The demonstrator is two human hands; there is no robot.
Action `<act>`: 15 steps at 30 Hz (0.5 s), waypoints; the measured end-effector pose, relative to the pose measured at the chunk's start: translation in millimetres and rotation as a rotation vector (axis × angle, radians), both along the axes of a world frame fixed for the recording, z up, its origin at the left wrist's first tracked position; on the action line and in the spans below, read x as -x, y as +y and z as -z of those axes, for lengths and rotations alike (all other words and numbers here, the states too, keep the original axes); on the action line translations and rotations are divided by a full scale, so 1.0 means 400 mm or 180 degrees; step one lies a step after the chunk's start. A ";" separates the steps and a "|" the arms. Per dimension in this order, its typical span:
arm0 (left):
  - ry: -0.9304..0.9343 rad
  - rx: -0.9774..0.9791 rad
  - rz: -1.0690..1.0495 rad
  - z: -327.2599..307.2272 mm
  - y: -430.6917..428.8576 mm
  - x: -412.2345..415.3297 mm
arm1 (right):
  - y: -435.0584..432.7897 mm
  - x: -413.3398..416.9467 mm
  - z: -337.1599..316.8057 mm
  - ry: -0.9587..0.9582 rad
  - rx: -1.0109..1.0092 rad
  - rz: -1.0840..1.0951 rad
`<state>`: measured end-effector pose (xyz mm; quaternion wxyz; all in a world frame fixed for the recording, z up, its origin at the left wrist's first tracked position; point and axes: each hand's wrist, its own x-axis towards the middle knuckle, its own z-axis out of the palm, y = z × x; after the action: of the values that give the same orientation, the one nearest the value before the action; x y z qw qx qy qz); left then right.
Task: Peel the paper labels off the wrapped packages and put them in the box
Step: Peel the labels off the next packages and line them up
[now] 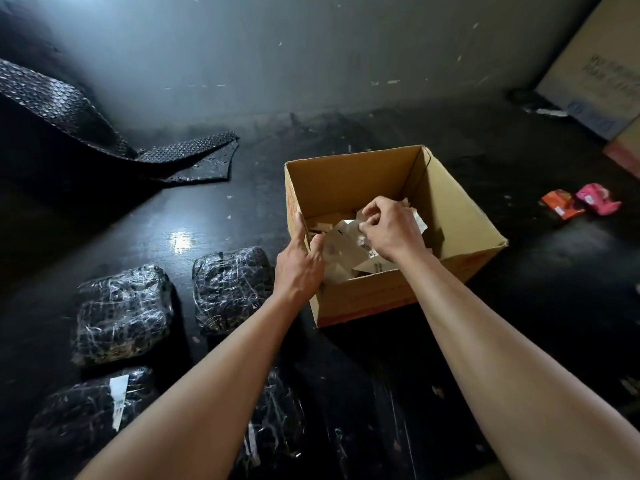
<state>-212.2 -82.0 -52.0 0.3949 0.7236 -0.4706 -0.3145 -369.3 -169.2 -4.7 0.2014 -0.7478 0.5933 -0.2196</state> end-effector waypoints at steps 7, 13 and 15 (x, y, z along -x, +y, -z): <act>-0.0039 0.0022 0.0019 -0.005 0.003 -0.001 | -0.017 0.001 0.010 -0.0055 -0.0048 -0.0001; -0.0067 -0.0009 0.0033 0.000 0.002 -0.003 | -0.017 0.006 0.010 0.0035 0.0014 -0.0026; -0.0064 0.0012 0.0038 0.003 0.001 -0.004 | -0.021 0.008 0.010 0.0051 0.0002 -0.0061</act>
<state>-210.5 -81.7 -53.1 0.3896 0.7232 -0.4795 -0.3086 -372.4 -177.6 -8.5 0.1985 -0.7552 0.5877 -0.2119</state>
